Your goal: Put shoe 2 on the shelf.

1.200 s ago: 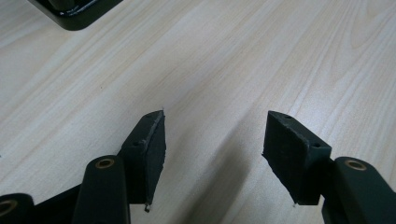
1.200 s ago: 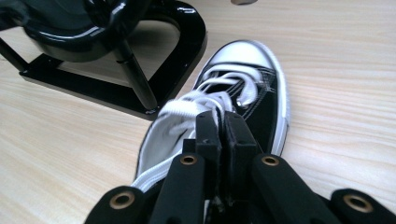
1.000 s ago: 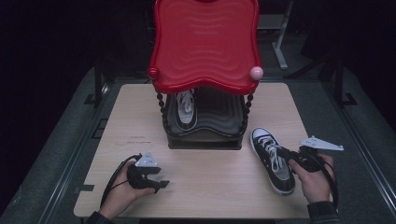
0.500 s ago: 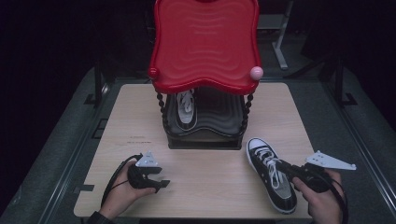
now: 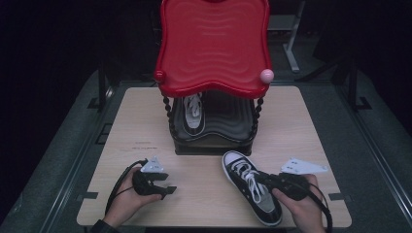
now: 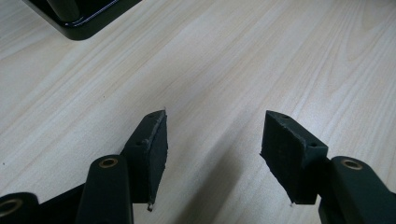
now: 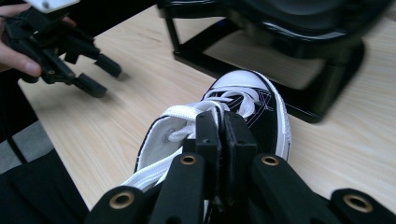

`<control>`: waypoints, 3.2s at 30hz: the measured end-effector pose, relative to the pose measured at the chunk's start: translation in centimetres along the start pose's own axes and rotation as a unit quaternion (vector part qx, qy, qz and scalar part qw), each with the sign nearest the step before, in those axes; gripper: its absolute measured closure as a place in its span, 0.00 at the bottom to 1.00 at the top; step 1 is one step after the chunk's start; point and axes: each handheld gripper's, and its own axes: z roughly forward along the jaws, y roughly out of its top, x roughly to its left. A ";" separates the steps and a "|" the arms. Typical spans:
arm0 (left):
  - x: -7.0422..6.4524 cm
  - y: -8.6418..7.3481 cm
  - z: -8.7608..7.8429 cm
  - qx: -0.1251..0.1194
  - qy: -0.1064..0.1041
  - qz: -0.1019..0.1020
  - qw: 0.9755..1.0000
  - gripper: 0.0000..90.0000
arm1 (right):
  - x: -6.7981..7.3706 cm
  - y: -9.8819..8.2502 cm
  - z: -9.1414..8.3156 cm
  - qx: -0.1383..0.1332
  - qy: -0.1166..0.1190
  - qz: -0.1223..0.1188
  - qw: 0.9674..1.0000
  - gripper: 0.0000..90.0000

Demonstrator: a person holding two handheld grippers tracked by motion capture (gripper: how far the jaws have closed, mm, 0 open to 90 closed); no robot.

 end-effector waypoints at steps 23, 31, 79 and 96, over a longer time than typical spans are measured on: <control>0.7 0.0 -0.3 -0.007 0.025 0.000 1.000 0.44 | 3.2 1.9 9.2 0.042 0.074 -0.054 0.995 0.92; 0.4 0.2 -0.1 -0.008 0.017 0.000 1.000 0.52 | 1.9 1.5 6.3 0.021 0.076 -0.049 0.996 0.86; -1.2 5.7 5.8 -0.019 -0.033 0.028 0.999 0.85 | 3.1 -2.7 7.0 0.161 0.143 -0.110 0.970 0.89; -5.6 6.9 0.0 -0.099 -0.104 0.062 0.988 0.50 | 2.1 -0.7 4.9 0.032 0.100 -0.064 0.992 0.62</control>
